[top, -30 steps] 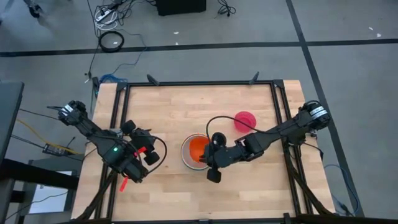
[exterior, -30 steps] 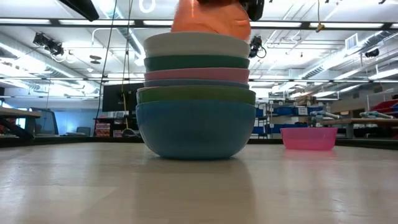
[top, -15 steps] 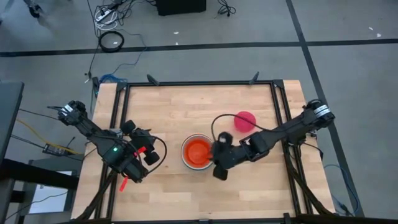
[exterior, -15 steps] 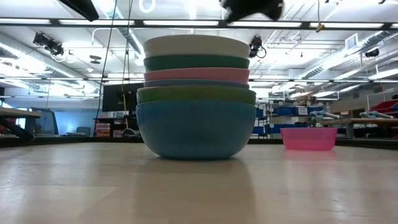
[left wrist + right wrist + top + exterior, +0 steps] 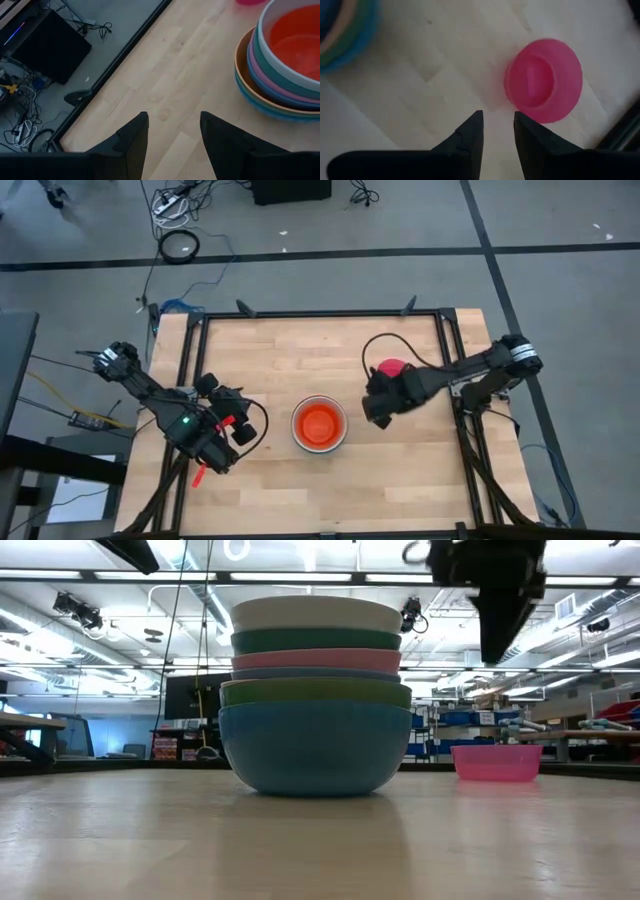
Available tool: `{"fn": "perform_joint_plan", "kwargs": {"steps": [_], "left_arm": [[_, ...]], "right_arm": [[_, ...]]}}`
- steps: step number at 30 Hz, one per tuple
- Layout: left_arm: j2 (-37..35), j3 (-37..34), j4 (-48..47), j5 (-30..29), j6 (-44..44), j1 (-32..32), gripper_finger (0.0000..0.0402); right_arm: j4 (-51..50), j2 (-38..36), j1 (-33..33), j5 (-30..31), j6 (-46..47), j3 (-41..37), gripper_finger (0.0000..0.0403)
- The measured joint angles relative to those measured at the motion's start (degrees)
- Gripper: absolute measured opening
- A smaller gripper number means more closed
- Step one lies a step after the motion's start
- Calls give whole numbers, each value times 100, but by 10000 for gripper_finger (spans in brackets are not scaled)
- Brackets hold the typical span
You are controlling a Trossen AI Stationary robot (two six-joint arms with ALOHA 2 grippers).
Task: Nest bowls inside each other
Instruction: Stack the red bowl on top of the orange bowl
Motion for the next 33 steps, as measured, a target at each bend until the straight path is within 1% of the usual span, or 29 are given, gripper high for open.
{"fn": "perform_joint_plan", "kwargs": {"steps": [4, 9, 15, 18, 24, 33], "left_arm": [[-2, 0, 0, -1, 2, 0, 188], [-2, 0, 0, 0, 0, 0, 188], [-2, 0, 0, -2, 0, 0, 188], [-2, 0, 5, -2, 0, 0, 188], [-2, 0, 9, -2, 0, 0, 188], [-2, 0, 9, -2, 0, 0, 188]], "right_arm": [[669, 2, -599, -461, -521, -356, 95], [1339, 1, -1098, -826, -976, -665, 94], [1458, -2, -1456, -829, -1132, -958, 91], [1685, -2, -1584, -847, -1195, -1177, 91], [2059, -2, -1698, -922, -1259, -1605, 88], [2960, -2, -1835, -871, -1313, -2379, 87]]}}
